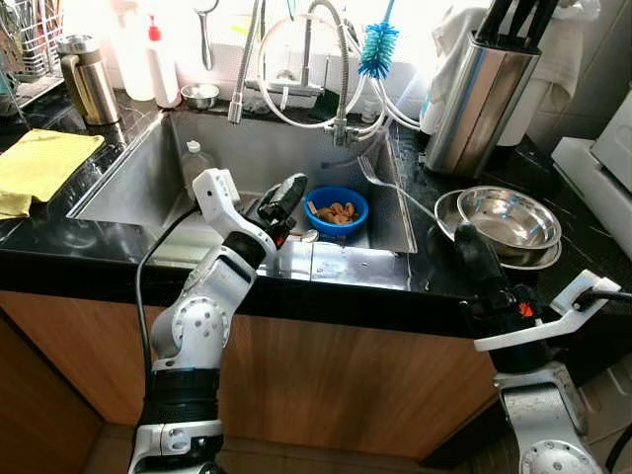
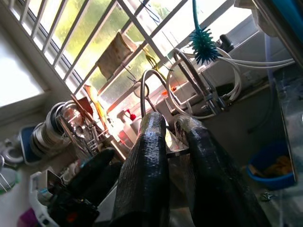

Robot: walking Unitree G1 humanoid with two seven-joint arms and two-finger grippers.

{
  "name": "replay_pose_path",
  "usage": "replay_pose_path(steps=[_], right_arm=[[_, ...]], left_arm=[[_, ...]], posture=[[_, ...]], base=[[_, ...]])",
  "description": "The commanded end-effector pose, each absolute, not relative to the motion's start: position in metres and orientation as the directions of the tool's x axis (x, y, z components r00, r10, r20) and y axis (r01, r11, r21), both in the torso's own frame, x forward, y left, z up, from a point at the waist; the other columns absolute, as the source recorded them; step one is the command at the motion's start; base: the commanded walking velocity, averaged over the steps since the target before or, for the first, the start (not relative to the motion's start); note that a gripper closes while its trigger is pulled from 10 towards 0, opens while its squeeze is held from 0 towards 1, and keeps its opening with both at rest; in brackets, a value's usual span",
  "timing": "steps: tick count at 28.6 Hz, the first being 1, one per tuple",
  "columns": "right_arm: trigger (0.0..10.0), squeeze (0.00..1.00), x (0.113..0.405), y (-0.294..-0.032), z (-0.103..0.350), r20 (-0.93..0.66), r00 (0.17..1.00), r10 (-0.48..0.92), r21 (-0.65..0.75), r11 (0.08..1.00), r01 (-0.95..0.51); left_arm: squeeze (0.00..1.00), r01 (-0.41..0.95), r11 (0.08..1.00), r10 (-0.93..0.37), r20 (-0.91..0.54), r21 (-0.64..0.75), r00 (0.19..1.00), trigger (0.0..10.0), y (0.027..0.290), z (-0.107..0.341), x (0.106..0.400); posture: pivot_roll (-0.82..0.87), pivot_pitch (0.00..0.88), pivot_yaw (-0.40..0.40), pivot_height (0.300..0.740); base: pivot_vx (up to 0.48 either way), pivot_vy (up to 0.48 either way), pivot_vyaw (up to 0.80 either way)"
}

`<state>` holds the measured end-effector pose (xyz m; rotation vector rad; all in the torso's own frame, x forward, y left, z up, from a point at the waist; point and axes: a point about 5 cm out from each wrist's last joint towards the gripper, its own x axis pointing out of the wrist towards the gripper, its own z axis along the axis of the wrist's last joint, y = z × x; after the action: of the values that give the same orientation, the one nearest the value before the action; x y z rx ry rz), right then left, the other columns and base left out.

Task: Kitchen organization

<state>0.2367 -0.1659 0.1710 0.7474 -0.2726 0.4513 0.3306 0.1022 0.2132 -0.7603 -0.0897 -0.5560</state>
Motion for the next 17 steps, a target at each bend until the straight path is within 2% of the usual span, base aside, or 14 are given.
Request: replay_pose_path(steps=[1, 11, 12, 17], right_arm=[[10.0, 0.0, 0.238, -0.164, 0.176, 0.412, 0.858, 0.307, 0.566, 0.651, -0.505], [10.0, 0.0, 0.23, -0.153, 0.173, 0.413, 0.832, 0.371, 0.533, 0.642, -0.551], [10.0, 0.0, 0.229, -0.152, 0.173, 0.418, 0.821, 0.389, 0.524, 0.635, -0.568], [10.0, 0.0, 0.223, -0.144, 0.173, 0.426, 0.785, 0.45, 0.497, 0.609, -0.619]], left_arm=[[1.0, 0.57, 0.557, -0.498, 0.306, -0.604, 0.812, 10.0, 0.094, 0.222, 0.326], [1.0, 0.601, 0.515, -0.566, 0.283, -0.612, 0.774, 10.0, 0.084, 0.218, 0.32], [0.0, 0.607, 0.507, -0.575, 0.285, -0.612, 0.767, 10.0, 0.081, 0.219, 0.319], [0.0, 0.629, 0.468, -0.611, 0.287, -0.62, 0.738, 10.0, 0.073, 0.22, 0.313]], posture=[[0.12, 0.008, -0.07, 0.74], [0.1, 0.003, -0.063, 0.74], [0.1, 0.01, -0.056, 0.74], [0.11, 0.012, -0.064, 0.74]], base=[[0.0, 0.0, 0.0], [0.0, 0.0, 0.0], [0.0, 0.0, 0.0], [0.0, 0.0, 0.0]])
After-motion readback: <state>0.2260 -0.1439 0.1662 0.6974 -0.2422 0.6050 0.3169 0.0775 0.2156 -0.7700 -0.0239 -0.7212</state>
